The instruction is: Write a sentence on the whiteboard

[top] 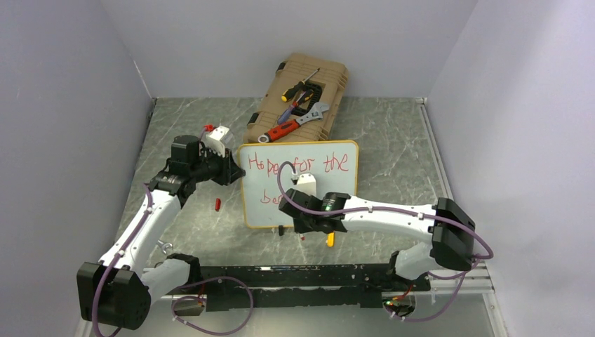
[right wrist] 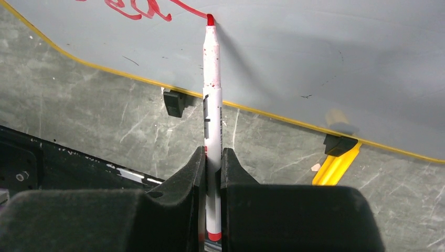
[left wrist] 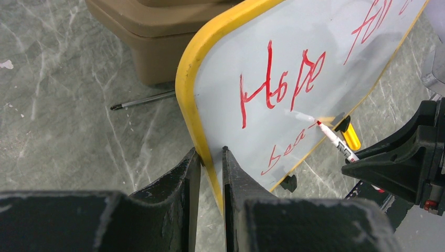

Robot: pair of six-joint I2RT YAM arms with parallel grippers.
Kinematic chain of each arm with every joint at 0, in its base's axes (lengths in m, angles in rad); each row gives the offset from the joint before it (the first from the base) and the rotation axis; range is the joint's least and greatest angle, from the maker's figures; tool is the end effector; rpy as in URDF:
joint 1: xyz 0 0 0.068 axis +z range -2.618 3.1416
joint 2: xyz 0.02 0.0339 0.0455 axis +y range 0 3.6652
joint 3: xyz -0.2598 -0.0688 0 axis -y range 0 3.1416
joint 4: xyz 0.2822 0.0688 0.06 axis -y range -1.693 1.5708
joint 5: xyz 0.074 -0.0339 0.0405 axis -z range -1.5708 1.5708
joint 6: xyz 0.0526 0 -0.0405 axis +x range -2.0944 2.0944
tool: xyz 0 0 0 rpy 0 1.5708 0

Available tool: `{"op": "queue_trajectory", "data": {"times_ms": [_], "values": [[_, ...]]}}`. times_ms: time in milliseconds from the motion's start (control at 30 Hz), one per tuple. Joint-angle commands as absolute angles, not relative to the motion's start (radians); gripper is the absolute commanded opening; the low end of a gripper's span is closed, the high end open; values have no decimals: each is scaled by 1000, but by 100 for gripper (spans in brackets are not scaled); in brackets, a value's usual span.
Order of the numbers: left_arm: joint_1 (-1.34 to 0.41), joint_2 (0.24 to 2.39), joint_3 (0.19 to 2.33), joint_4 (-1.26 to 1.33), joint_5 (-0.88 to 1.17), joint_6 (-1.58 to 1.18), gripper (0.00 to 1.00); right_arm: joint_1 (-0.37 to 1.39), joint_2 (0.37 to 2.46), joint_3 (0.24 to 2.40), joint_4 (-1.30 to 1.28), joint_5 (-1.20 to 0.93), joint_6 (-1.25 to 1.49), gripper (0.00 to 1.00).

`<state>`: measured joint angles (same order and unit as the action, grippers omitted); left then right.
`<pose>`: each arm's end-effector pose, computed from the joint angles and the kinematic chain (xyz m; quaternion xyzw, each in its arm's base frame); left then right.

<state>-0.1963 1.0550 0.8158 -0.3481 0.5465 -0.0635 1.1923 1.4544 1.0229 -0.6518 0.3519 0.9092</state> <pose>0.2686 -0.0813 0.2650 0.1835 0.8385 -0.2948 0.4200 0.1384 0.2991 0.1990 -0.0930 0.9519 0.1218 0.2655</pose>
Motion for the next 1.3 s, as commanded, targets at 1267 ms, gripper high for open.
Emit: {"op": "queue_trajectory", "data": {"times_ms": [1267], "values": [[-220, 1046, 837, -359, 602, -51, 0, 1206, 1470, 1000, -640, 305, 933, 0]]}}
